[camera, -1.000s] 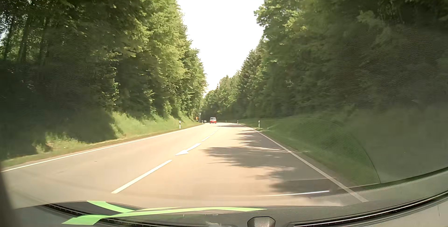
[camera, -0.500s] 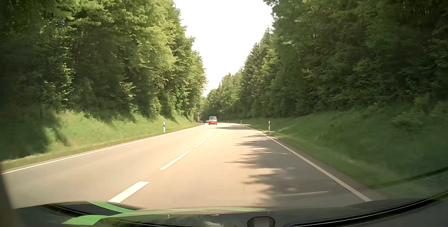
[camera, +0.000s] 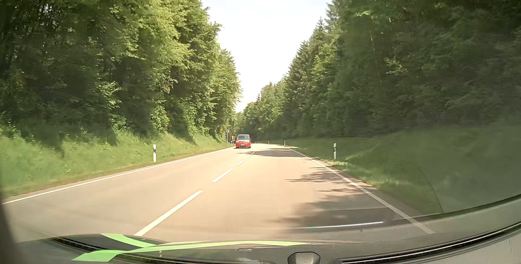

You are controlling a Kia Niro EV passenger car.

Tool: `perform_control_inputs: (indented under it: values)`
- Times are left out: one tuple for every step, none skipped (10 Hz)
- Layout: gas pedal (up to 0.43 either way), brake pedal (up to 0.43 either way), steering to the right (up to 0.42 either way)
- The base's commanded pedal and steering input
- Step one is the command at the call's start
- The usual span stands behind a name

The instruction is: Follow the waypoints while adhering to traffic rules and regulations

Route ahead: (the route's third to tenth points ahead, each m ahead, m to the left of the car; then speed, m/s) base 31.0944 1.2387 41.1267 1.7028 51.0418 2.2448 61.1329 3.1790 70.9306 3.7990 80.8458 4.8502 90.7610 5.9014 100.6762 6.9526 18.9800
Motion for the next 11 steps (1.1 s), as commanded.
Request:
perform_control_inputs:
  values:
    - [0.209,0.0,-0.009]
    - [0.22,0.0,-0.009]
    - [0.22,0.0,-0.009]
    - [0.22,0.0,-0.009]
    - [0.22,0.0,-0.009]
    - [0.22,0.0,-0.009]
    - [0.22,0.0,-0.008]
    - [0.22,0.0,-0.008]
    - [0.22,0.0,-0.008]
    - [0.22,0.0,-0.008]
    - [0.209,0.0,-0.008]
